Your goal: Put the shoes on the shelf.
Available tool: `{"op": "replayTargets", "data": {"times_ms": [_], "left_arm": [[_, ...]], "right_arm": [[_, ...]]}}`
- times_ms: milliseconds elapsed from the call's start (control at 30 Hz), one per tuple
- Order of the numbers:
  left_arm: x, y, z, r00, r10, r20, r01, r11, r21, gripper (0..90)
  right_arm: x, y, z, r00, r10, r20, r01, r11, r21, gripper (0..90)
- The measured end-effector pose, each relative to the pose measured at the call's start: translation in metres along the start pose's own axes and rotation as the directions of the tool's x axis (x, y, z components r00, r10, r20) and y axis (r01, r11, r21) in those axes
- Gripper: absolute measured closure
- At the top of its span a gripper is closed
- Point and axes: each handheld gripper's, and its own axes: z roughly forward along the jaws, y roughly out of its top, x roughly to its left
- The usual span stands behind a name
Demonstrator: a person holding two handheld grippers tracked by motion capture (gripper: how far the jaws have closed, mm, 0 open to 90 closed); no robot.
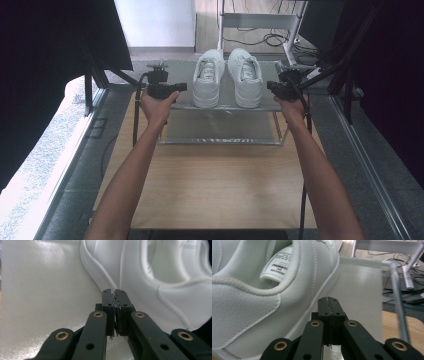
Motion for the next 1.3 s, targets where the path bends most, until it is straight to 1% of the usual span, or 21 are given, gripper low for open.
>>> {"op": "replayTargets", "data": {"times_ms": [100, 133, 200, 233, 300, 400, 467, 533, 600, 633, 700, 767, 800, 867, 933, 1033, 1100, 1200, 1300], "left_arm": [[-0.003, -0.004, 0.006, 0.9998, 0.019, 0.004, -0.019, 0.9996, 0.02, 88.1], [-0.004, -0.005, 0.007, 0.9998, 0.022, 0.005, -0.022, 0.9995, 0.023, 88.2], [-0.007, -0.007, 0.012, 0.9995, 0.025, 0.021, -0.026, 0.9993, 0.028, 88.9], [-0.008, -0.008, 0.013, 0.9996, 0.023, 0.017, -0.023, 0.9995, 0.023, 89.8], [-0.009, -0.008, 0.014, 0.9997, 0.022, 0.009, -0.022, 0.9996, 0.016, 90.0], [-0.007, -0.009, 0.014, 0.9996, -0.006, 0.026, 0.006, 0.9999, 0.009, 90.0], [-0.007, -0.009, 0.015, 0.9994, -0.013, 0.033, 0.013, 0.9999, 0.006, 90.0], [-0.009, -0.009, 0.017, 0.9992, -0.017, 0.037, 0.017, 0.9999, 0.002, 90.0], [-0.012, -0.009, 0.021, 0.998, -0.031, 0.056, 0.031, 0.9995, 0.003, 90.0], [-0.015, -0.01, 0.023, 0.9978, -0.03, 0.06, 0.03, 0.9995, 0.003, 90.0], [-0.019, -0.01, 0.027, 0.9977, -0.027, 0.062, 0.026, 0.9996, 0.003, 90.0], [-0.022, -0.01, 0.03, 0.9971, -0.032, 0.069, 0.032, 0.9995, 0.004, 90.0], [-0.024, -0.009, 0.032, 0.9972, -0.031, 0.069, 0.031, 0.9995, 0.005, 90.0], [-0.025, -0.009, 0.032, 0.9974, -0.032, 0.065, 0.032, 0.9995, 0.007, 90.0], [-0.024, -0.009, 0.032, 0.9973, -0.033, 0.066, 0.032, 0.9994, 0.009, 90.0], [-0.025, -0.009, 0.032, 0.9974, -0.034, 0.063, 0.034, 0.9994, 0.008, 90.0], [-0.026, -0.009, 0.031, 0.9981, -0.028, 0.054, 0.028, 0.9996, 0.005, 90.0], [-0.026, -0.009, 0.031, 0.9984, -0.024, 0.051, 0.024, 0.9997, 0.008, 89.8], [-0.025, -0.009, 0.031, 0.9985, -0.025, 0.049, 0.025, 0.9996, 0.009, 86.2]], "right_arm": [[0.006, -0.001, 0.005, 0.9997, -0.013, -0.021, 0.013, 1.0, 0.012, 89.5], [0.009, -0.002, 0.007, 0.9995, -0.024, -0.02, 0.024, 1.0, 0.018, 89.6], [0.012, -0.003, 0.008, 0.9982, -0.06, 0.002, 0.06, 0.998, 0.025, 89.7], [0.015, -0.005, 0.01, 0.9961, -0.087, 0.013, 0.086, 0.995, 0.044, 89.8], [0.016, -0.008, 0.01, 0.9944, -0.104, 0.021, 0.103, 0.994, 0.048, 89.9], [0.015, -0.01, 0.01, 0.9964, -0.084, 0.012, 0.083, 0.996, 0.033, 90.0], [0.015, -0.009, 0.01, 0.9969, -0.079, 0.006, 0.078, 0.997, 0.028, 90.0], [0.016, -0.009, 0.01, 0.9966, -0.082, 0.006, 0.082, 0.996, 0.028, 90.0], [0.018, -0.008, 0.01, 0.9962, -0.087, 0.008, 0.086, 0.996, 0.026, 90.0], [0.019, -0.008, 0.01, 0.9958, -0.091, 0.008, 0.091, 0.996, 0.026, 90.0], [0.021, -0.008, 0.009, 0.9961, -0.088, -0.001, 0.088, 0.996, 0.026, 90.0], [0.024, -0.008, 0.009, 0.9963, -0.083, -0.023, 0.084, 0.996, 0.02, 90.0], [0.026, -0.008, 0.009, 0.9957, -0.088, -0.028, 0.089, 0.996, 0.02, 90.0], [0.033, -0.008, 0.009, 0.993, -0.117, -0.014, 0.117, 0.993, 0.023, 90.0], [0.035, -0.007, 0.009, 0.9918, -0.127, -0.007, 0.127, 0.991, 0.027, 90.0], [0.033, -0.008, 0.009, 0.9945, -0.103, -0.019, 0.104, 0.994, 0.027, 90.0], [0.035, -0.008, 0.009, 0.996, -0.089, -0.008, 0.089, 0.996, 0.021, 90.0], [0.039, -0.009, 0.009, 0.9946, -0.102, 0.02, 0.102, 0.995, 0.019, 90.0], [0.036, -0.01, 0.009, 0.996, -0.089, 0.005, 0.089, 0.996, 0.019, 90.0]]}}
